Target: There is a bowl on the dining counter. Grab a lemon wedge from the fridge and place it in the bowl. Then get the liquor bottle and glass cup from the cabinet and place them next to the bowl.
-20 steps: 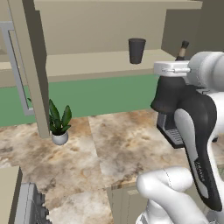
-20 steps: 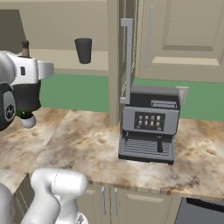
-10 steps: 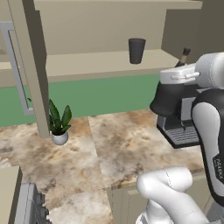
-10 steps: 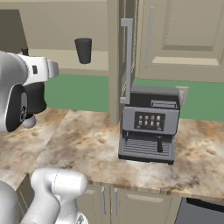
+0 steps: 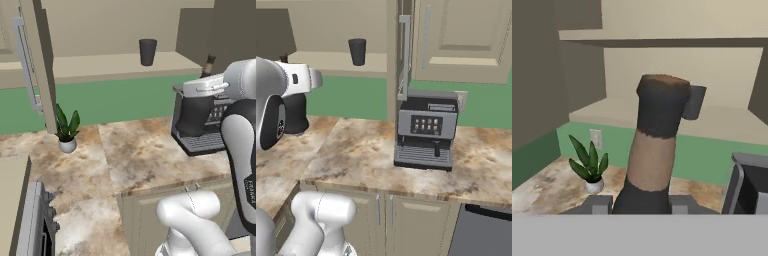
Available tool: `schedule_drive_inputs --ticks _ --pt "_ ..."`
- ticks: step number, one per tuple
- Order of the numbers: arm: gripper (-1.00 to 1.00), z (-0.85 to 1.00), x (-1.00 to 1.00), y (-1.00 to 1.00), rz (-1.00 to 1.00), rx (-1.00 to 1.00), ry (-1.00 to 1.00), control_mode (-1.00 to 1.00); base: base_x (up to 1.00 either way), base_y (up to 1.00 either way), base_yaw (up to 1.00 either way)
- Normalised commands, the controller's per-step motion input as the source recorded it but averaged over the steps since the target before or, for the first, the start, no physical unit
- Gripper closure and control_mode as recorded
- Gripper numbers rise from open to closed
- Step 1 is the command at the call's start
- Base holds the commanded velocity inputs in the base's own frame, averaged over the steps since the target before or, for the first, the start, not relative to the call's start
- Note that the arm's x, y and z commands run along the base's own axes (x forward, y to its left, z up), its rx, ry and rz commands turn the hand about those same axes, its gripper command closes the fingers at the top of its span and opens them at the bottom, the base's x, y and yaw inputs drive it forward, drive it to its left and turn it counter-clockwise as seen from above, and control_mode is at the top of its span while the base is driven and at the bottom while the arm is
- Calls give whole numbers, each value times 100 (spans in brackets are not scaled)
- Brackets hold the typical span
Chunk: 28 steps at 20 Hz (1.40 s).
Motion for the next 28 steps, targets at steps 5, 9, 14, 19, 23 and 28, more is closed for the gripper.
schedule_drive_inputs --ticks 5,9,14,19,23,28 --pt "100 0 0 0 0 0 0 100 -81 -1 0" --pt "100 0 0 0 0 0 0 100 -29 -26 0" --pt "100 0 0 0 0 0 0 100 -33 -61 2" --pt "100 0 0 0 0 0 0 100 -62 -83 2" --pt "100 0 0 0 0 0 0 100 -100 -80 0" --pt "100 0 0 0 0 0 0 100 -100 -80 -3"
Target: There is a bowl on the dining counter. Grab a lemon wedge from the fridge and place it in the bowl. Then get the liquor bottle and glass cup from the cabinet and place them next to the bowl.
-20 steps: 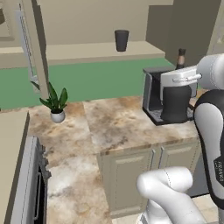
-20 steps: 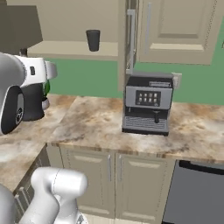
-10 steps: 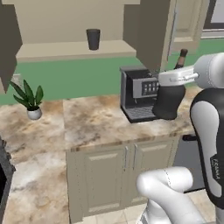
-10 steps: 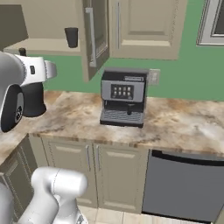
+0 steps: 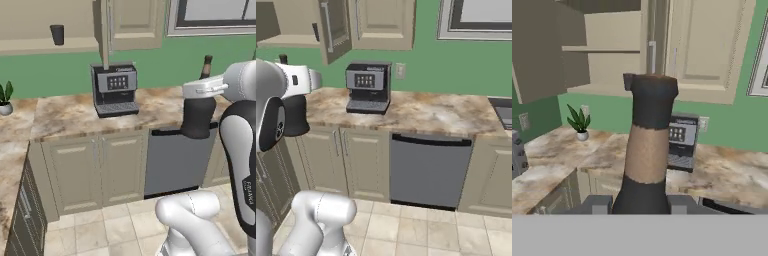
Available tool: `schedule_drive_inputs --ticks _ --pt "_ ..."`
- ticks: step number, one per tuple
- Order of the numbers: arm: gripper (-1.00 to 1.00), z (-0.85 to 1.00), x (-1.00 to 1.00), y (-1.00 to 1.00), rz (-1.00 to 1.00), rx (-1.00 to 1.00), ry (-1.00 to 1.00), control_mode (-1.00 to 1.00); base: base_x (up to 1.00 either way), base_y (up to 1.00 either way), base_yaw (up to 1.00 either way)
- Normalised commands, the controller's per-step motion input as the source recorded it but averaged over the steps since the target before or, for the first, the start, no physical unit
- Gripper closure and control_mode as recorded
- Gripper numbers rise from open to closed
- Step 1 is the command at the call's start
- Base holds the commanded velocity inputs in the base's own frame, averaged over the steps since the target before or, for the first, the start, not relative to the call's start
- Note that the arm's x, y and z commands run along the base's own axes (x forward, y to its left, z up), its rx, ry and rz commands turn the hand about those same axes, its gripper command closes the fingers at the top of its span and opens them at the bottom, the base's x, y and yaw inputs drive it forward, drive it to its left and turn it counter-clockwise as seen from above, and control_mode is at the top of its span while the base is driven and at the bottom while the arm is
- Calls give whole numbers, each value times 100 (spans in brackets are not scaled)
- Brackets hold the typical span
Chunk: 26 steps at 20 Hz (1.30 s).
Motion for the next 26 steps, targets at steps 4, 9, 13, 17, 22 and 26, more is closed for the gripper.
schedule_drive_inputs --ticks 4,9,13,17,22,26 --pt "100 0 0 0 0 0 0 100 -100 -47 -27" --pt "100 0 0 0 0 0 0 100 -100 -38 -43" --pt "100 0 0 0 0 0 0 100 -100 -24 -36" --pt "100 0 0 0 0 0 0 100 -100 -12 -29" --pt "100 0 0 0 0 0 0 100 -100 -34 -21" --pt "100 0 0 0 0 0 0 100 -100 -56 -13"
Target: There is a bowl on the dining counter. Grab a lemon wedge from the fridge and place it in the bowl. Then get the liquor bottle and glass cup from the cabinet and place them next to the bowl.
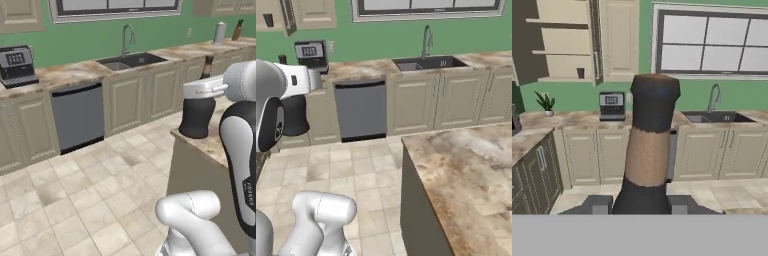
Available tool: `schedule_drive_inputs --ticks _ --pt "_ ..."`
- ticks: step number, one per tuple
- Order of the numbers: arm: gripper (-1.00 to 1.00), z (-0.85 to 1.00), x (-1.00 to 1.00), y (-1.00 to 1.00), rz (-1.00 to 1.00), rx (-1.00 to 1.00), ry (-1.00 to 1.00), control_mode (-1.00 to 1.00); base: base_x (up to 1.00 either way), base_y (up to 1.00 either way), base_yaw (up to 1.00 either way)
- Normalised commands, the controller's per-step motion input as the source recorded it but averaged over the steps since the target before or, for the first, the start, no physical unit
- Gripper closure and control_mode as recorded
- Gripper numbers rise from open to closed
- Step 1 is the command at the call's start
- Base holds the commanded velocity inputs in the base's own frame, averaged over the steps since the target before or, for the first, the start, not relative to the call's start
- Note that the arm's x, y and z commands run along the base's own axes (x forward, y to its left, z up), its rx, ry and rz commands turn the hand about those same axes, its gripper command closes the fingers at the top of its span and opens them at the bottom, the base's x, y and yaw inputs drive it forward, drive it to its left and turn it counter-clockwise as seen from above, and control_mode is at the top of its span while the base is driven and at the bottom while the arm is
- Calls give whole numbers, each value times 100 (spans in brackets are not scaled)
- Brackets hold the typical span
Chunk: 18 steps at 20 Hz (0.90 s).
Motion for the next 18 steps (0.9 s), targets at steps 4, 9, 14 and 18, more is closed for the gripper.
schedule_drive_inputs --ticks 4,9,14,18 --pt "100 0 0 0 0 0 0 100 -100 -78 -8" --pt "100 0 0 0 0 0 0 100 -100 -92 -7" --pt "100 0 0 0 0 0 0 100 -100 -98 -6" --pt "100 0 0 0 0 0 0 100 -100 -100 -5"
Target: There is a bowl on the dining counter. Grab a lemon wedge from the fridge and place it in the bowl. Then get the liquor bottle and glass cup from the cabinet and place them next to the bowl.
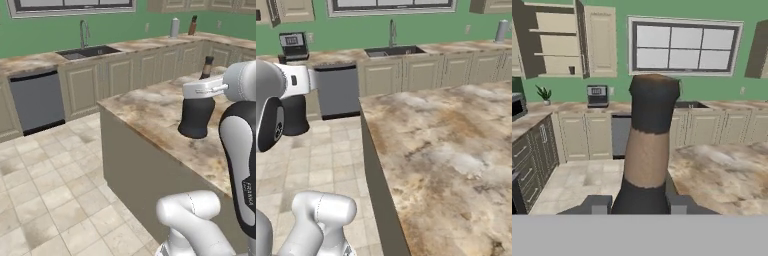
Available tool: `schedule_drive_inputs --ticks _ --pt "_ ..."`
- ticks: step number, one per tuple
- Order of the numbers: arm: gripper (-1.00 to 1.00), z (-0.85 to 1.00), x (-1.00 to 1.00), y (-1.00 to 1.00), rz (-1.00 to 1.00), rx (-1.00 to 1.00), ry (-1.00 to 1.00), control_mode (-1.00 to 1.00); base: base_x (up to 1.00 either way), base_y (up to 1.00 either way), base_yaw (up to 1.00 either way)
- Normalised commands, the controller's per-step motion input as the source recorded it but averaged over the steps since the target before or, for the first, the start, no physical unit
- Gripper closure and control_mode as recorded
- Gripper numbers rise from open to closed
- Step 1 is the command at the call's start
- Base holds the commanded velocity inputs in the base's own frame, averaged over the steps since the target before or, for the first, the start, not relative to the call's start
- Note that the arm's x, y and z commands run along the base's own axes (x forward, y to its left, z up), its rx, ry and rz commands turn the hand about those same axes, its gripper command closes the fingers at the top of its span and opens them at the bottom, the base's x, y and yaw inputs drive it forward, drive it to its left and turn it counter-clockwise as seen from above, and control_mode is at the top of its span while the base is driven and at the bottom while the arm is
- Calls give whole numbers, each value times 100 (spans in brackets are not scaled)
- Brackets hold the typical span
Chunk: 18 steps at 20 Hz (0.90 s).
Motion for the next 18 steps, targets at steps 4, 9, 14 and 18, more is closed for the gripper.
schedule_drive_inputs --ticks 4,9,14,18 --pt "100 0 0 0 0 0 0 100 -100 -100 -5" --pt "100 0 0 0 0 0 0 100 -100 -96 -3" --pt "100 0 0 0 0 0 0 100 -100 -89 -2" --pt "100 0 0 0 0 0 0 100 -100 -92 -1"
